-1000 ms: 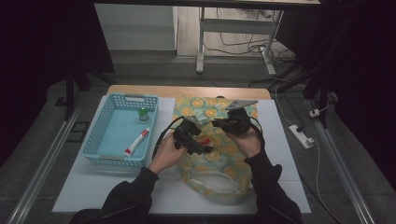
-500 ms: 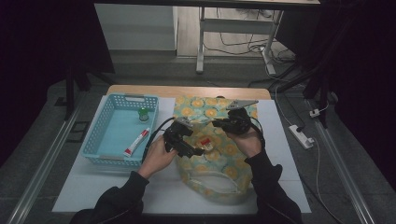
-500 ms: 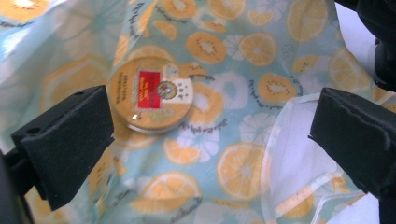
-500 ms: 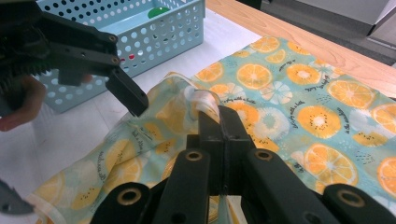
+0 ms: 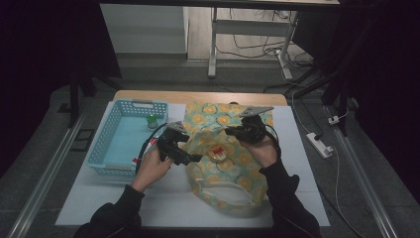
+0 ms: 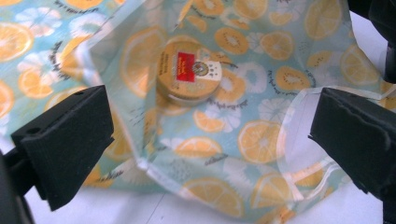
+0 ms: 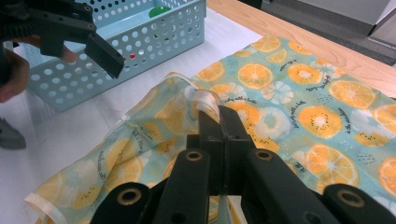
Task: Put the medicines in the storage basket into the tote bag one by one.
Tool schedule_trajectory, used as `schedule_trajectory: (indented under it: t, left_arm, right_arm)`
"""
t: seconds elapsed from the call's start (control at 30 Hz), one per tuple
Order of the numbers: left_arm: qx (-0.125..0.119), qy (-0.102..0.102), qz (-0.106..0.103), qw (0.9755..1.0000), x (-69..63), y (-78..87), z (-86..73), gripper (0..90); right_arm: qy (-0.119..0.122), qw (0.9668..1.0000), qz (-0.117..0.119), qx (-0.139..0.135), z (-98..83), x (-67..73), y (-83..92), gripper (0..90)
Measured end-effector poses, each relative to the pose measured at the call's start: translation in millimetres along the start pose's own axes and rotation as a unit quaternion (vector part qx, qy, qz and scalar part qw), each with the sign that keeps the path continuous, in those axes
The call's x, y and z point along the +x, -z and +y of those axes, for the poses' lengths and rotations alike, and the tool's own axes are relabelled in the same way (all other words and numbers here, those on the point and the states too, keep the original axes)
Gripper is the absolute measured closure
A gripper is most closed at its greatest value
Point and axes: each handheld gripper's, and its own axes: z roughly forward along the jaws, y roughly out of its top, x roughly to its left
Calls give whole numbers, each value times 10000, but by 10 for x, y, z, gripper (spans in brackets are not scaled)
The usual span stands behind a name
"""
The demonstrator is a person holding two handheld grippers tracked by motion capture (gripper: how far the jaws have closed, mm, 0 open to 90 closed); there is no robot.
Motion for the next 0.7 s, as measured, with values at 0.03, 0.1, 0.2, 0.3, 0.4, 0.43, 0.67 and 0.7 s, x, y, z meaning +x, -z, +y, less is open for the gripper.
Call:
schedule_trajectory:
  t: [0.03,0.1,0.2,0.3,0.4,0.43,0.67,0.7]
  left_arm:
    - [34,-13,52,10000,0,16,-3,0]
    - [57,-18,140,9999,-1,49,-15,0]
    - [64,82,159,9998,18,99,-42,0]
    - [100,208,194,9995,51,153,-70,0]
    - [111,284,297,9991,82,216,-103,0]
    - [97,301,353,9989,92,241,-114,0]
    - [102,400,702,9967,168,396,-178,0]
    - [111,405,741,9964,177,415,-184,0]
  right_arm:
    - [-1,10000,0,-2,0,0,1,900]
    - [-1,10000,5,-9,0,1,3,900]
    - [2,10000,3,-12,1,1,6,900]
    - [8,10000,-2,-6,-1,4,3,900]
    - [13,10000,-6,-3,-1,5,2,900]
    - [14,10000,-7,-5,-1,5,3,900]
    - [43,10000,-3,-25,5,15,15,900]
    - [53,10000,1,-25,8,18,17,900]
